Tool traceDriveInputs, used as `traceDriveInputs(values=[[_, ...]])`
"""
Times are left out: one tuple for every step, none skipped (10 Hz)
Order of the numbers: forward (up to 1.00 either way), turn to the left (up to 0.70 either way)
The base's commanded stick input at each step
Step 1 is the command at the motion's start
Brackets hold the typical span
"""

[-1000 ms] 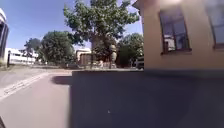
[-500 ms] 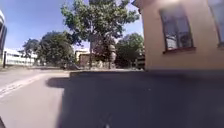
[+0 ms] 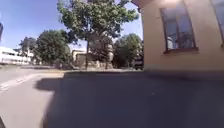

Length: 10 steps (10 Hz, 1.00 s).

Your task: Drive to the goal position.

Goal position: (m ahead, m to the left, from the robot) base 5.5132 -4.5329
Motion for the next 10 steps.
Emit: traceDriveInputs(values=[[0.70,-0.14],[0.70,-0.14],[0.70,-0.14],[0.70,-0.14],[0.70,-0.14],[0.70,-0.14],[0.70,-0.14],[0.70,-0.14],[0.70,-0.14],[0.70,-0.14]])
